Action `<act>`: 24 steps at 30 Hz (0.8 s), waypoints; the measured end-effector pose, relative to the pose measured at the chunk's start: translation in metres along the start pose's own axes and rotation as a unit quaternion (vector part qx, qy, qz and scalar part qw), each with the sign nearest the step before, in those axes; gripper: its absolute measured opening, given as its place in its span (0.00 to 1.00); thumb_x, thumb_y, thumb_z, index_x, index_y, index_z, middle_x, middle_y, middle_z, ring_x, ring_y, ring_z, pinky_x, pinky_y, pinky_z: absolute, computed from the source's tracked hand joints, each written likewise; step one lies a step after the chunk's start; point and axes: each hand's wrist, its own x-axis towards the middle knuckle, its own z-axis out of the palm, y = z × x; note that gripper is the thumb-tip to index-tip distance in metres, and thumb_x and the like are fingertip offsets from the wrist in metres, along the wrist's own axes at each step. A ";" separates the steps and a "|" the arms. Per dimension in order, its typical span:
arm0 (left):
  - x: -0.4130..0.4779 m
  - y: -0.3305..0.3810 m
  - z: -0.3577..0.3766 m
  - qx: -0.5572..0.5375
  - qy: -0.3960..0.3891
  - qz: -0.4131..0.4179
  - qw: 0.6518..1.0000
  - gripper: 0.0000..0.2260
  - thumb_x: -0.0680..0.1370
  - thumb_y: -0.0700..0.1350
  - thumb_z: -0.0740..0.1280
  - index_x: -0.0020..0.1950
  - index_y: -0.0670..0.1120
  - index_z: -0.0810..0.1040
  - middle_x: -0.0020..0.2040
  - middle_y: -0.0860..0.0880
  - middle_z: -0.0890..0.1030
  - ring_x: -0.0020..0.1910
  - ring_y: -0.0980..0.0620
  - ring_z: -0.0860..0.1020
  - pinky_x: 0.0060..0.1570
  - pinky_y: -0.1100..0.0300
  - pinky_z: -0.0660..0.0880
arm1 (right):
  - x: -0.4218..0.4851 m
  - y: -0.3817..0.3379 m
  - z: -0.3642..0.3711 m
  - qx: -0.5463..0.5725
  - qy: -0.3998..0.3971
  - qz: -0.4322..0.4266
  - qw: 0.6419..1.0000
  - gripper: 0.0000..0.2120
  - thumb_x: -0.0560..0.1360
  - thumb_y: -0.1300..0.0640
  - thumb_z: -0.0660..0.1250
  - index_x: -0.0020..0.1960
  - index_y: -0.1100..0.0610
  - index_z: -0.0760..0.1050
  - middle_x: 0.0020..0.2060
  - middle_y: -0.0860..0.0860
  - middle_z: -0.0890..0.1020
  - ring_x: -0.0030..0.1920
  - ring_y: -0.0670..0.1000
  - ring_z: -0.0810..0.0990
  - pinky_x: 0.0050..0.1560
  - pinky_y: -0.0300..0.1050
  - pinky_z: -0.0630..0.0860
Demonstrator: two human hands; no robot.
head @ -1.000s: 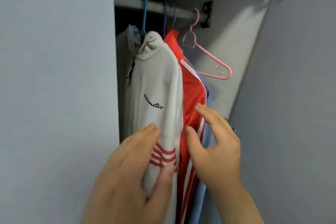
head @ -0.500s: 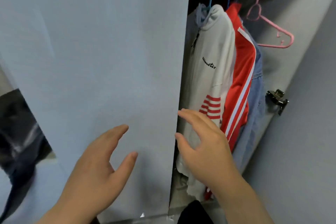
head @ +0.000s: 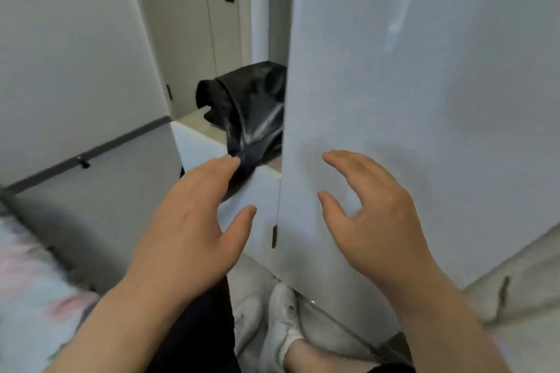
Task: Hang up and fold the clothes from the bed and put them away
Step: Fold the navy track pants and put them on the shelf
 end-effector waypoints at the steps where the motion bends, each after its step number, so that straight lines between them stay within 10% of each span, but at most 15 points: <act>1: -0.006 -0.013 -0.010 0.017 0.008 -0.032 0.999 0.28 0.74 0.54 0.66 0.73 0.47 0.71 0.69 0.50 0.75 0.67 0.56 0.67 0.63 0.58 0.64 | 0.008 -0.007 0.019 0.026 -0.025 -0.022 0.999 0.22 0.74 0.60 0.71 0.67 0.55 0.77 0.61 0.43 0.78 0.64 0.45 0.74 0.68 0.29 0.63; 14: -0.136 -0.134 -0.119 0.129 0.080 -0.263 0.953 0.26 0.76 0.52 0.66 0.72 0.44 0.72 0.70 0.50 0.75 0.70 0.58 0.64 0.67 0.80 0.47 | 0.001 -0.145 0.193 0.163 -0.282 -0.121 0.938 0.23 0.73 0.58 0.73 0.67 0.48 0.77 0.59 0.34 0.73 0.61 0.35 0.69 0.63 0.33 0.64; 17: -0.184 -0.166 -0.143 0.154 0.069 -0.299 0.939 0.26 0.76 0.54 0.65 0.73 0.46 0.72 0.71 0.52 0.74 0.72 0.56 0.67 0.68 0.74 0.48 | -0.021 -0.185 0.221 0.165 -0.315 -0.154 0.922 0.23 0.72 0.59 0.74 0.66 0.48 0.78 0.57 0.27 0.68 0.57 0.31 0.66 0.59 0.17 0.54; 24: -0.318 -0.263 -0.176 0.151 0.081 -0.431 0.886 0.27 0.79 0.58 0.63 0.78 0.55 0.62 0.77 0.59 0.63 0.76 0.61 0.58 0.70 0.70 0.52 | -0.077 -0.271 0.311 0.184 -0.444 -0.191 0.856 0.21 0.76 0.54 0.71 0.67 0.43 0.74 0.56 0.22 0.66 0.59 0.33 0.69 0.57 0.19 0.59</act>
